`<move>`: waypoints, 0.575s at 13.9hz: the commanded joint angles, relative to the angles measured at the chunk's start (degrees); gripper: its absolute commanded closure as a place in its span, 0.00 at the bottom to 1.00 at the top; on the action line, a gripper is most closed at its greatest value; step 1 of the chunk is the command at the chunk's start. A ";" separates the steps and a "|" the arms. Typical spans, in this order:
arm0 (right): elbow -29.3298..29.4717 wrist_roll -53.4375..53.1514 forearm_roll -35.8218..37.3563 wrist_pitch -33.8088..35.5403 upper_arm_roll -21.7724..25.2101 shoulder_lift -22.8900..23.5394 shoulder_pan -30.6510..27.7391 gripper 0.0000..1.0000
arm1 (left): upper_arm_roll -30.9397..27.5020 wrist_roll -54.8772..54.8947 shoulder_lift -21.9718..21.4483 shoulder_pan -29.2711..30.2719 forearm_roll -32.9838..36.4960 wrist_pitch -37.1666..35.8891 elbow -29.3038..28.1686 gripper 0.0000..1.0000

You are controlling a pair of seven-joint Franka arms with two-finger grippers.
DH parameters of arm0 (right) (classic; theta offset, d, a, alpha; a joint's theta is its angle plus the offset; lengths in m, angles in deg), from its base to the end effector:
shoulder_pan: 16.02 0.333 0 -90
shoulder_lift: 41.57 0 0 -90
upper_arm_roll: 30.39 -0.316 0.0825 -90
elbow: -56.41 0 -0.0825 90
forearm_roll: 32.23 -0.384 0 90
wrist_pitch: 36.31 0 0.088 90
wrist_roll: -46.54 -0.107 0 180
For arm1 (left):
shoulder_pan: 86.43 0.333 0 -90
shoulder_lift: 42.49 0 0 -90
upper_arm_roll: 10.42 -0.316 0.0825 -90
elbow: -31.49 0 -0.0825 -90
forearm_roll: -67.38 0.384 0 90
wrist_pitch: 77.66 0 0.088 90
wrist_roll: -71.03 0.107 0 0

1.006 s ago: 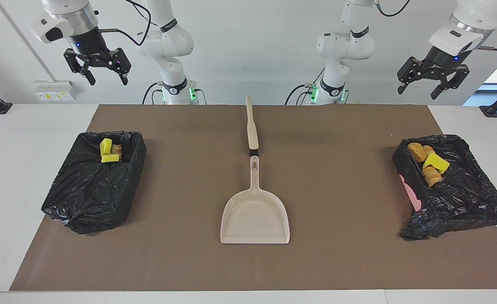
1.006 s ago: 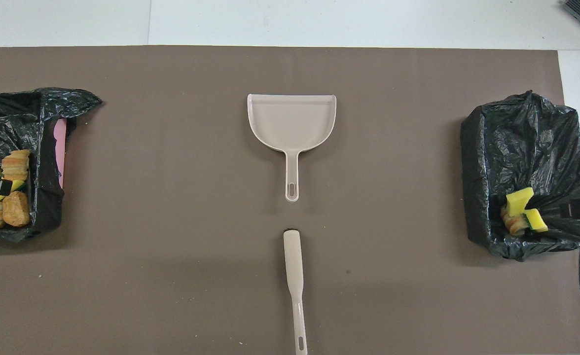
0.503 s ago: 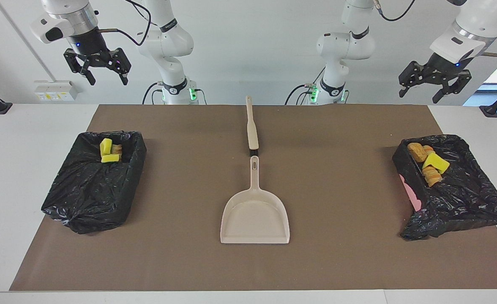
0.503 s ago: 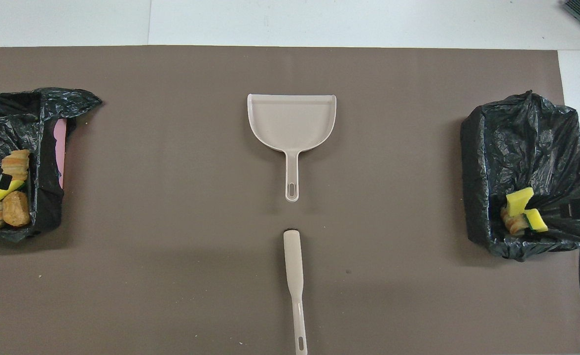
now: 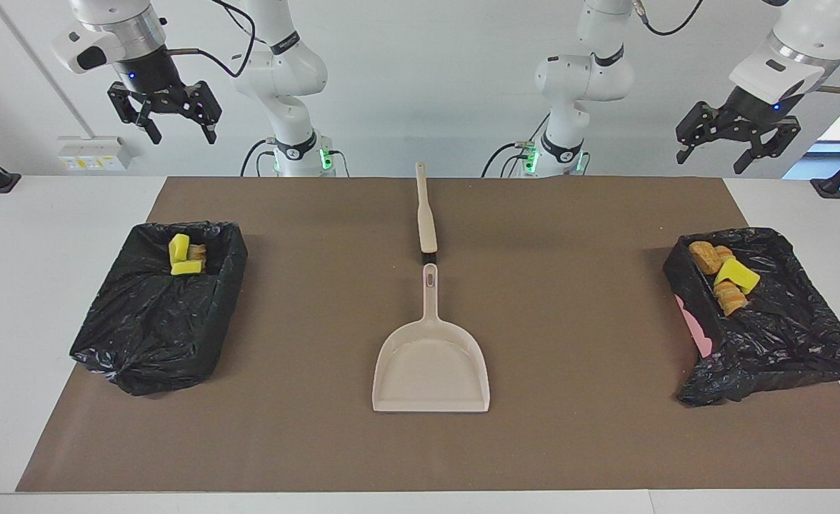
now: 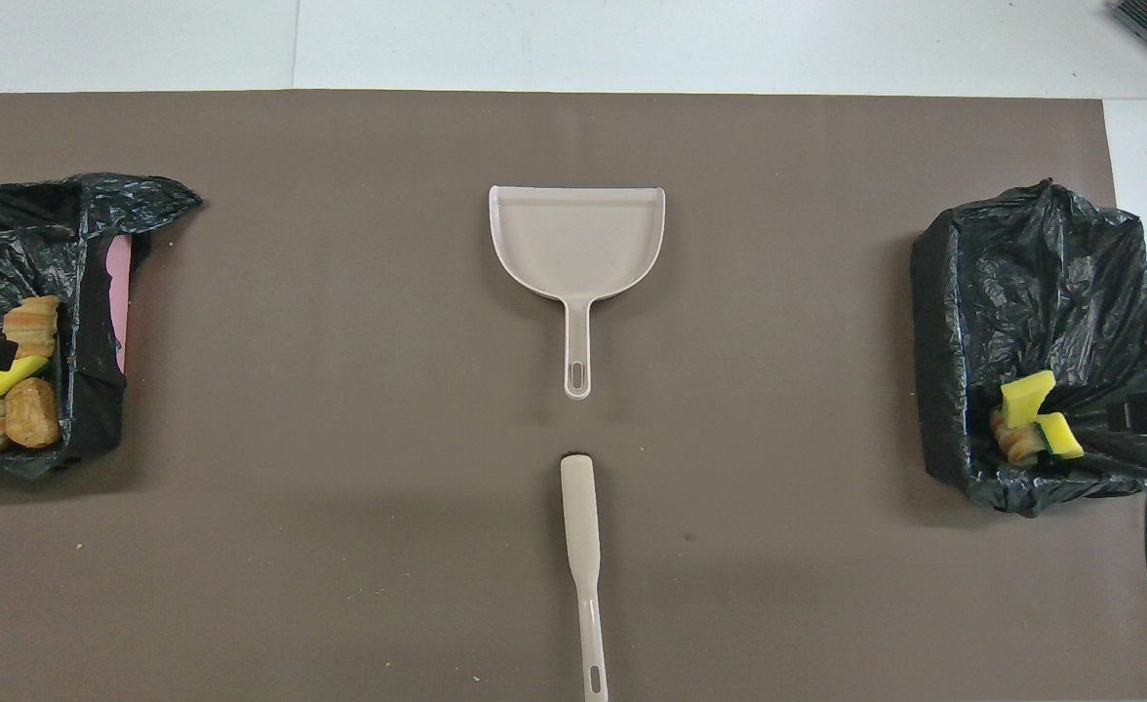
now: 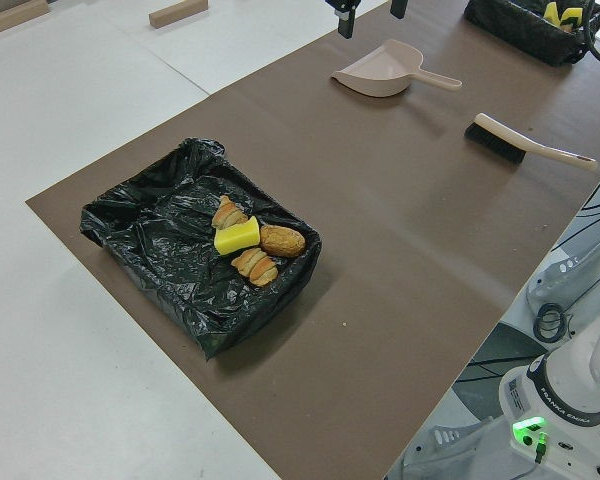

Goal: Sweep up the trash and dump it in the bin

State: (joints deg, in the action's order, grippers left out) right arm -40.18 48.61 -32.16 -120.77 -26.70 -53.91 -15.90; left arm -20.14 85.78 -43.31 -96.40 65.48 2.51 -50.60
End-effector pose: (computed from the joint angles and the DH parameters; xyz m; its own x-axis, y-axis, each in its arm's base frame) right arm 0.4742 -0.0337 0.6730 0.9997 -0.0249 0.0037 -0.0248 -0.9996 -0.0124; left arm 0.5310 -0.0055 0.6813 0.9644 -0.2642 -0.0097 -0.2636 -0.9638 0.0389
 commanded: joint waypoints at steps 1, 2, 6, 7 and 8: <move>0.00 -0.22 -1.03 0.43 0.00 -0.40 -0.21 0.00 | 0.31 -2.17 -0.06 0.57 0.22 2.09 -0.35 0.00; 0.00 -0.22 -1.03 2.00 0.00 -0.49 -0.21 0.00 | 0.31 -4.01 -0.06 0.05 0.22 2.09 -0.35 0.00; 0.00 1.79 0.37 1.76 -0.09 -0.40 -0.03 0.00 | 5.81 -5.35 -0.41 5.11 -0.04 0.34 -0.35 0.00; 0.78 2.06 2.03 2.54 -0.17 0.73 -0.12 0.00 | 10.02 -5.35 -0.41 8.45 -0.04 0.33 -0.44 0.00; 2.62 2.06 2.22 3.33 0.09 2.57 -0.47 0.00 | 11.89 -5.35 -0.50 9.96 0.05 0.25 -0.44 0.00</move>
State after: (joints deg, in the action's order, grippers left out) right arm -40.13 49.17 -31.04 -119.54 -26.69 -53.75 -15.87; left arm -13.40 81.23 -43.25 -90.97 65.47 3.43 -50.67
